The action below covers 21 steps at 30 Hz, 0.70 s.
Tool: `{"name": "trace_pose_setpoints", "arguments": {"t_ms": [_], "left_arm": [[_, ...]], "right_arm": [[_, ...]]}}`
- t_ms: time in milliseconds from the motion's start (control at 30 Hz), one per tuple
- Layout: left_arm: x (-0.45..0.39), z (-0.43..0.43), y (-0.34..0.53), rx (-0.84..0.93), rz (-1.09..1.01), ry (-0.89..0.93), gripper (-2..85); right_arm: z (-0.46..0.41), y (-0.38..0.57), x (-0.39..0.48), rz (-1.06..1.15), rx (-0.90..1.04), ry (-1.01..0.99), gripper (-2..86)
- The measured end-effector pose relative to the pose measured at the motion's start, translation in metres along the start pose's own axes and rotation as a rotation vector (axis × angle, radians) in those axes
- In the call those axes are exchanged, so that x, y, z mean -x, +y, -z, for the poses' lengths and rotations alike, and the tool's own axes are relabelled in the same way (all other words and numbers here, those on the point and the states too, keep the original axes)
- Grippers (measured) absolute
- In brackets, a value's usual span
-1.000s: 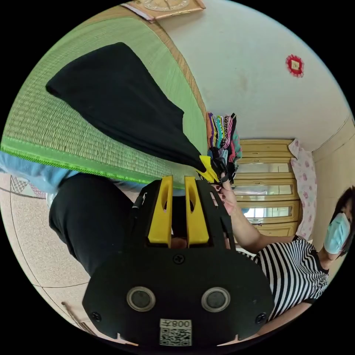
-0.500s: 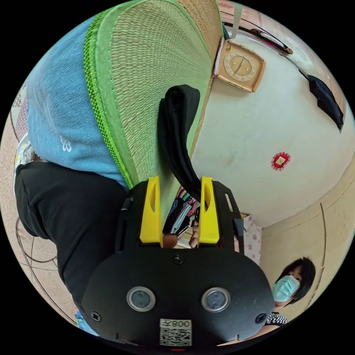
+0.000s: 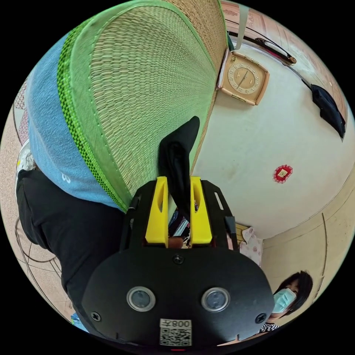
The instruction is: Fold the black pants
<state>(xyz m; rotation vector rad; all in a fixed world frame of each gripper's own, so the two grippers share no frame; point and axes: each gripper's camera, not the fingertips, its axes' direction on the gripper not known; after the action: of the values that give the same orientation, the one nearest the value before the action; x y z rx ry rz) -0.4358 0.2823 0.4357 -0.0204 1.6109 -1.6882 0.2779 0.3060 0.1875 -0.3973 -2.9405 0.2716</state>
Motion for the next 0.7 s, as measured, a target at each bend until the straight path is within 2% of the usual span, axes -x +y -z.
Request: {"name": "trace_pose_setpoints", "arguments": {"t_ms": [300,700], "left_arm": [[0.019,-0.053,0.005,0.048,-0.065,-0.056,5.6],[0.069,-0.136,0.055,0.153,-0.113,-0.092,5.1]], "right_arm": [[0.005,0.028,0.058,-0.008,-0.047,-0.028,1.8],[0.027,0.114,0.134,-0.022,-0.086,-0.054,1.8]]}}
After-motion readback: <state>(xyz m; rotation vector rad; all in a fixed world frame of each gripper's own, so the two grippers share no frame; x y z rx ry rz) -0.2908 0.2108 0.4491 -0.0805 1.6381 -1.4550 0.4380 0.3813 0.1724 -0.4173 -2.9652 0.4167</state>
